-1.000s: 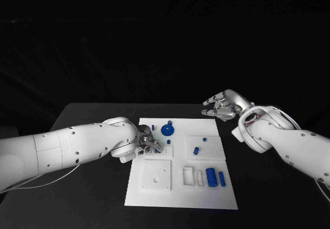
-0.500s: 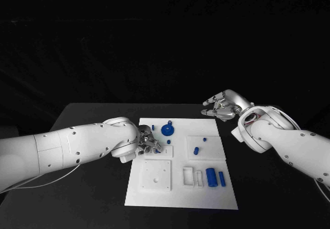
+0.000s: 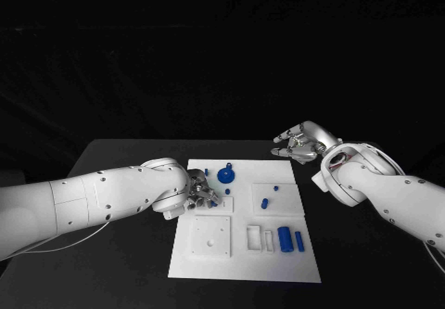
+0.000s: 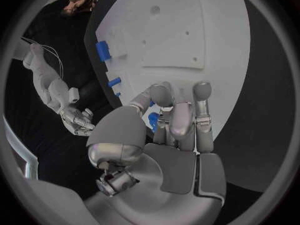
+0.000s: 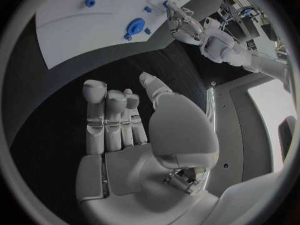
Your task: Assemble the parts on the task board
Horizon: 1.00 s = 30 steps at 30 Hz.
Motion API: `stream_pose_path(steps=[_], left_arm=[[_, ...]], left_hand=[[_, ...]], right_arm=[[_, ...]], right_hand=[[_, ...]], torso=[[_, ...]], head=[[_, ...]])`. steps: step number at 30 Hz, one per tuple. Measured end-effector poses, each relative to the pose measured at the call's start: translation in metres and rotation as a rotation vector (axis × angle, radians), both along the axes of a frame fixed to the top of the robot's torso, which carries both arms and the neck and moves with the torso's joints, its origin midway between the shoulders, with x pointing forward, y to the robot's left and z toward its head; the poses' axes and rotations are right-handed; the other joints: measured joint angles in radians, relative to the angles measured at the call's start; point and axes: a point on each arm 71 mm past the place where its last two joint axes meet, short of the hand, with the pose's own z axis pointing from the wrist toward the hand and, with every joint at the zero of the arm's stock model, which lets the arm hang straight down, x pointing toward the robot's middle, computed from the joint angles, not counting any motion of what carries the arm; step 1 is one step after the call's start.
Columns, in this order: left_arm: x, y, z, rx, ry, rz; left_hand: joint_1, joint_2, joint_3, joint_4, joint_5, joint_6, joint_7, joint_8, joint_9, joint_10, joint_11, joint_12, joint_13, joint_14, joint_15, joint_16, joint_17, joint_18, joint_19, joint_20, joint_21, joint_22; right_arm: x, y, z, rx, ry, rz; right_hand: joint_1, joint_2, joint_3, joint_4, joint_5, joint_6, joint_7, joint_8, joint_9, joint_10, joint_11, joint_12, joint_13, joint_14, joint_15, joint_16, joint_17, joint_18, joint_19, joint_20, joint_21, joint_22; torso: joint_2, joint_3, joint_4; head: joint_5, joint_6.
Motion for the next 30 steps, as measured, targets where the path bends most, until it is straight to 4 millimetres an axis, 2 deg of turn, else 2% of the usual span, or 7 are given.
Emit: stream_pose_path(steps=[6, 9, 15, 25, 26, 27, 30], left_arm=[[-0.0009, -0.002, -0.0008, 0.005, 0.01, -0.011], [-0.0013, -0.0024, -0.0014, 0.007, 0.013, -0.014], [-0.0011, -0.0033, -0.0014, 0.009, 0.014, -0.016], [-0.001, -0.0039, -0.0017, 0.009, 0.014, -0.017], [-0.001, -0.0035, -0.002, 0.01, 0.015, -0.016], [-0.0011, -0.0033, -0.0022, 0.011, 0.015, -0.015], [-0.0011, -0.0026, -0.0024, 0.011, 0.015, -0.013]], left_hand=[[0.019, 0.004, -0.014, 0.006, -0.026, 0.0, 0.0, -0.008, 0.018, 0.0, 0.0, 0.0, 0.0, 0.0, 0.0, 0.0, 0.001, 0.0, 0.003, 0.003, 0.0, 0.0], [0.023, 0.008, -0.026, 0.018, -0.074, 0.001, 0.001, -0.008, 0.017, 0.0, 0.0, 0.0, 0.0, 0.0, 0.0, 0.0, 0.001, 0.0, 0.003, 0.003, 0.0, 0.0], [0.033, 0.011, -0.051, 0.034, -0.109, 0.001, 0.001, -0.008, 0.018, 0.0, 0.0, 0.0, 0.001, 0.0, 0.0, 0.0, 0.002, 0.0, 0.003, 0.003, 0.0, 0.0], [0.034, -0.01, -0.085, 0.055, -0.112, 0.003, -0.001, -0.008, 0.018, 0.0, 0.0, 0.0, 0.0, 0.0, 0.0, -0.004, -0.004, 0.0, 0.003, 0.003, -0.004, 0.0], [0.029, -0.015, -0.09, 0.058, -0.115, 0.077, -0.047, -0.008, 0.018, -0.001, 0.0, 0.0, 0.0, 0.0, 0.0, -0.004, -0.005, 0.0, 0.003, 0.003, -0.004, 0.0], [0.022, -0.022, -0.098, 0.061, -0.116, 0.155, -0.098, -0.008, 0.018, -0.023, -0.022, 0.0, -0.001, 0.0, 0.0, -0.004, -0.005, 0.0, 0.003, 0.003, -0.004, 0.0], [-0.004, -0.059, -0.123, 0.076, -0.118, 0.187, -0.126, -0.008, 0.018, -0.034, -0.034, 0.0, -0.003, 0.0, 0.0, -0.004, -0.009, 0.0, 0.003, 0.003, -0.008, 0.001]], right_arm=[[0.0001, 0.0003, -0.0001, 0.0, 0.0, 0.0], [0.0001, 0.0004, -0.0001, 0.0, 0.001, 0.001], [0.0002, 0.0009, -0.0002, 0.001, 0.001, 0.001], [0.0003, 0.0015, -0.0004, 0.001, 0.001, 0.002], [0.0003, 0.0016, -0.0005, 0.001, 0.001, 0.002], [0.0004, 0.0017, -0.0005, 0.001, 0.001, 0.002], [0.0004, 0.002, -0.0005, 0.002, 0.001, 0.003]], right_hand=[[0.0, 0.0, 0.0, 0.0, 0.0, 0.0, 0.0, 0.0, 0.0, 0.0, 0.0, 0.0, 0.0, 0.0, 0.0, 0.0, 0.0, 0.0, 0.0, 0.0, 0.0, 0.0], [0.0, 0.0, 0.0, 0.0, 0.0, 0.0, 0.0, 0.0, 0.0, 0.0, 0.0, 0.0, 0.0, 0.0, 0.0, 0.0, 0.0, 0.0, 0.0, 0.0, 0.0, 0.0], [0.0, 0.0, 0.003, 0.003, 0.005, 0.0, 0.0, 0.0, 0.0, -0.004, -0.004, 0.0, 0.0, 0.0, 0.0, 0.0, -0.001, 0.0, 0.0, 0.0, 0.0, 0.0], [0.0, 0.0, 0.003, 0.003, 0.005, 0.0, 0.0, 0.0, 0.0, -0.004, -0.004, 0.0, 0.0, 0.0, 0.0, 0.0, -0.001, 0.0, 0.0, 0.0, 0.0, 0.0], [0.0, 0.0, 0.003, 0.003, 0.005, 0.0, 0.0, 0.0, 0.0, -0.004, -0.004, 0.0, 0.0, 0.0, 0.0, 0.0, -0.001, 0.0, 0.0, 0.0, 0.0, 0.0], [0.0, 0.0, 0.003, 0.003, 0.005, 0.0, 0.0, 0.0, 0.0, -0.004, -0.004, 0.0, 0.0, 0.0, 0.0, 0.0, -0.001, 0.0, 0.0, 0.0, 0.0, 0.0], [0.0, 0.0, 0.005, 0.0, 0.005, 0.0, 0.0, 0.0, 0.0, -0.004, -0.004, 0.0, 0.0, 0.0, 0.0, 0.0, -0.001, 0.0, 0.0, 0.0, 0.0, 0.0]], torso=[[0.0, 0.0, -0.0002], [0.0, 0.0, -0.0002], [0.0, 0.0, -0.0003], [0.0, -0.0002, -0.0001], [0.0, -0.0002, 0.0], [0.0, -0.0002, 0.0], [0.0, -0.0002, 0.0005]], head=[[0.0, -0.001], [-0.001, -0.001], [-0.002, 0.0], [-0.004, 0.0], [-0.004, 0.0], [-0.004, 0.0], [-0.005, 0.0]])
